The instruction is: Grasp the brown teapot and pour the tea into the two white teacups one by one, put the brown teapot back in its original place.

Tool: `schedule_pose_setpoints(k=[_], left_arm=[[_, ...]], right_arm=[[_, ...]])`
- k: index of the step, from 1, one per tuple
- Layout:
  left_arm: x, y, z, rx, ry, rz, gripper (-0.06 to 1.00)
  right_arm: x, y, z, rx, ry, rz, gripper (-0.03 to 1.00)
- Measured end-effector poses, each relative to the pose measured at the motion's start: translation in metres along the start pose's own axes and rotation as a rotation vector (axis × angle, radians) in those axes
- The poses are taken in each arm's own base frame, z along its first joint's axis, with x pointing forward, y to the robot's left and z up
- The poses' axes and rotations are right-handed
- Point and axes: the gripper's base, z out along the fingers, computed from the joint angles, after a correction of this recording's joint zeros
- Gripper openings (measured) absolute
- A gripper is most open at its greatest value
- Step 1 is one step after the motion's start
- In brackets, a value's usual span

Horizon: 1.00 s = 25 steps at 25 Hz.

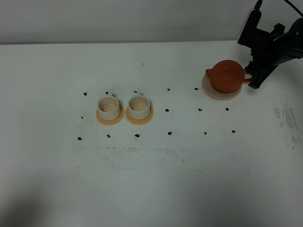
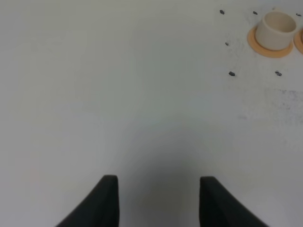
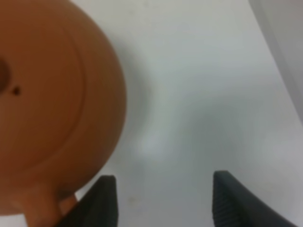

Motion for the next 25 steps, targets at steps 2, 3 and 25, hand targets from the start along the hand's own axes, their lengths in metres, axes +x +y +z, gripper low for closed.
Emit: schedule_pose_setpoints(k=[2, 3, 25], left_arm=[[0.0, 0.0, 0.0, 0.0, 0.0, 0.0, 0.42], [0.0, 0.0, 0.0, 0.0, 0.0, 0.0, 0.42], [0.0, 0.0, 0.0, 0.0, 0.0, 0.0, 0.42]], right_arm=[[-0.0002, 0.0007, -0.0008, -0.01, 0.001, 0.001, 0.47], [-0.0004, 0.0007, -0.0013, -0.012, 0.0, 0.002, 0.47], [-0.0007, -0.0028, -0.0021, 0.027, -0.001, -0.03, 0.47]])
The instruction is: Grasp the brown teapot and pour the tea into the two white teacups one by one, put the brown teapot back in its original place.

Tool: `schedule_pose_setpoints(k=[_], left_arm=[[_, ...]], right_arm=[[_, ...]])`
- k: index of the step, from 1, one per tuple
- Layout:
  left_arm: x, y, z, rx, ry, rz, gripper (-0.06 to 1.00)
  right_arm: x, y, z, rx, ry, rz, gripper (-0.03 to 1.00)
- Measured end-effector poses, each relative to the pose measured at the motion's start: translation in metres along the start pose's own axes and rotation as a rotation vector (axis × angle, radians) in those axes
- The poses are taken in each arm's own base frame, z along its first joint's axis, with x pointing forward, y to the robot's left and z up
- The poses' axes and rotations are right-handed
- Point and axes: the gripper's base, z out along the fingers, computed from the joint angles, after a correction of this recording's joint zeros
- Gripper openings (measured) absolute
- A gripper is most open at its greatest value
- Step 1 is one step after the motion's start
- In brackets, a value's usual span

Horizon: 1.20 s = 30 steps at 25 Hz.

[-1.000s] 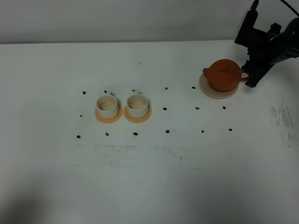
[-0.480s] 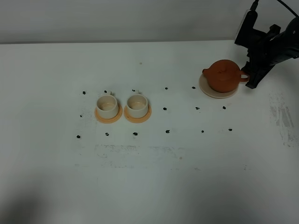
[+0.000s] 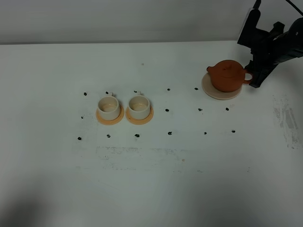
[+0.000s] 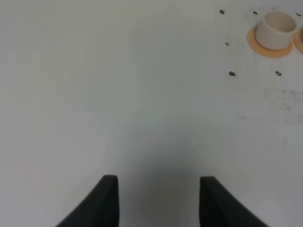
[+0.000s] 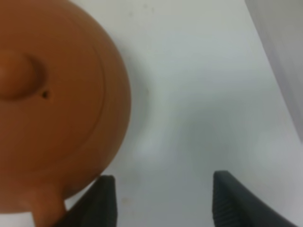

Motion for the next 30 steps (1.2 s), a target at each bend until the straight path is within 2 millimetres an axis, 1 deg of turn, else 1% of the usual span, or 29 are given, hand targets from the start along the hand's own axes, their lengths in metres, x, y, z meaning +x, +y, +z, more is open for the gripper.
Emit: schedule_pose_setpoints(k=[8, 14, 20, 30], left_arm=[[0.0, 0.0, 0.0, 0.0, 0.0, 0.0, 0.42], [0.0, 0.0, 0.0, 0.0, 0.0, 0.0, 0.42], [0.0, 0.0, 0.0, 0.0, 0.0, 0.0, 0.42], [0.0, 0.0, 0.0, 0.0, 0.0, 0.0, 0.42]], right_arm=[[0.004, 0.0, 0.0, -0.012, 0.014, -0.008, 0.47], [0.012, -0.004, -0.001, -0.011, 0.042, -0.025, 0.47], [0.014, -0.002, -0.002, -0.035, 0.051, -0.02, 0.47], [0.011, -0.001, -0.014, -0.087, 0.055, -0.018, 0.47]])
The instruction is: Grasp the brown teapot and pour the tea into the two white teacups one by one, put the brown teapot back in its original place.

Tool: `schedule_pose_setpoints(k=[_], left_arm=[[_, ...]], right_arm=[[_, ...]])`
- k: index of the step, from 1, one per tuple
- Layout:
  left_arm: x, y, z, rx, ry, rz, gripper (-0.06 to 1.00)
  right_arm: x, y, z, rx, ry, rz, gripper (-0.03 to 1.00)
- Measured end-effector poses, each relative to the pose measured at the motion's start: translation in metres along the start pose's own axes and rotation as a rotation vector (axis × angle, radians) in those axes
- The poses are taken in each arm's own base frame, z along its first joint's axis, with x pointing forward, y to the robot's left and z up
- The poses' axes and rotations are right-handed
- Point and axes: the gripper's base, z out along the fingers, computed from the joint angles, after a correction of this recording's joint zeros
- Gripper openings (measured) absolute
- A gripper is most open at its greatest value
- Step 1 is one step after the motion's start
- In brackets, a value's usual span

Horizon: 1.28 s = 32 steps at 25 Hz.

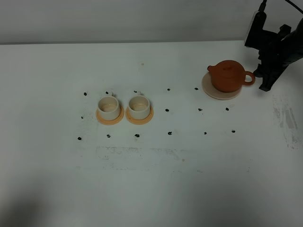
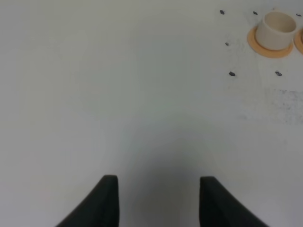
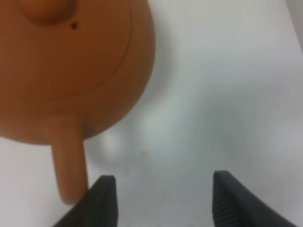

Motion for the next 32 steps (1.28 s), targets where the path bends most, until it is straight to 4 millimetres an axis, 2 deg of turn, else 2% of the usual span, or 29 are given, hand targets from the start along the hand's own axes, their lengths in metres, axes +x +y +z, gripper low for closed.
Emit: schedule_pose_setpoints(k=[15, 24, 28, 32], left_arm=[[0.0, 0.0, 0.0, 0.0, 0.0, 0.0, 0.42], [0.0, 0.0, 0.0, 0.0, 0.0, 0.0, 0.42], [0.0, 0.0, 0.0, 0.0, 0.0, 0.0, 0.42], [0.0, 0.0, 0.0, 0.0, 0.0, 0.0, 0.42]], right_arm=[[-0.001, 0.008, -0.001, -0.09, -0.008, 0.029, 0.47], [-0.005, 0.005, -0.008, -0.135, -0.013, 0.046, 0.47], [-0.003, -0.001, -0.007, -0.072, 0.004, 0.046, 0.47], [0.009, -0.015, -0.01, 0.043, 0.05, 0.091, 0.47]])
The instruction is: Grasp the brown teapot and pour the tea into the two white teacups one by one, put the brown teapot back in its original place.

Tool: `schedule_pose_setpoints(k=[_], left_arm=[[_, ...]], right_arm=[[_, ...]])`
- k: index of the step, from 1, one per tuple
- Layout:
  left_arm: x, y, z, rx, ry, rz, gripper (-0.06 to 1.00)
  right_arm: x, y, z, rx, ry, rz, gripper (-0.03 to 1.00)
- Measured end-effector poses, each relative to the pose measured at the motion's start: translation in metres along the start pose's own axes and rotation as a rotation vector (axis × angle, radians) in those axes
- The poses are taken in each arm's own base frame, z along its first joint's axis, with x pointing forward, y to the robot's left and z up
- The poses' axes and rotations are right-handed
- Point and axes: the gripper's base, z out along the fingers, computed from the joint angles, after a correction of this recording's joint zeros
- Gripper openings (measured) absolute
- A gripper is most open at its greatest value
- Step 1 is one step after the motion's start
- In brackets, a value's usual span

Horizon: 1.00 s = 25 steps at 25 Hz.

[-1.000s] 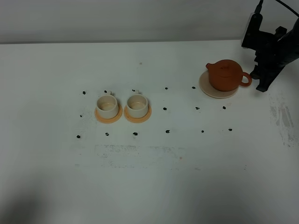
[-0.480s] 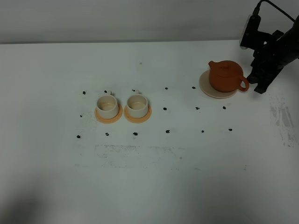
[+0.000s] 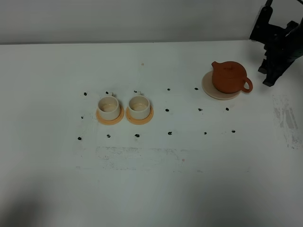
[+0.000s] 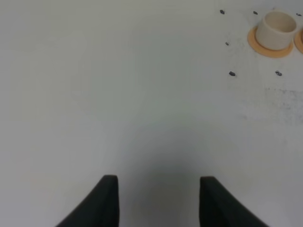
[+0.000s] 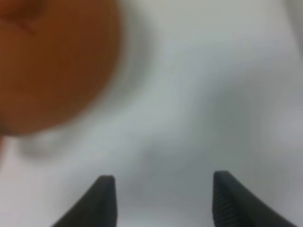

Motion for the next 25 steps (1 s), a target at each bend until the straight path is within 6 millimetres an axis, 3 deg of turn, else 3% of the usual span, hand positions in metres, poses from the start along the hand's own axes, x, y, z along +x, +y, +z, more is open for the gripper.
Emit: schedule_pose_setpoints(k=[5, 8, 13, 17, 25], left_arm=[[0.0, 0.0, 0.0, 0.0, 0.0, 0.0, 0.42], [0.0, 0.0, 0.0, 0.0, 0.0, 0.0, 0.42], [0.0, 0.0, 0.0, 0.0, 0.0, 0.0, 0.42], [0.0, 0.0, 0.0, 0.0, 0.0, 0.0, 0.42], [0.0, 0.0, 0.0, 0.0, 0.0, 0.0, 0.42]], right_arm=[[-0.002, -0.013, -0.034, 0.072, 0.007, 0.155, 0.47], [-0.015, -0.01, -0.063, 0.064, -0.005, 0.251, 0.47], [-0.044, -0.001, -0.089, 0.019, -0.003, 0.36, 0.45], [-0.059, 0.001, -0.092, -0.034, 0.043, 0.397, 0.45], [-0.069, 0.019, -0.062, -0.168, 0.144, 0.45, 0.45]])
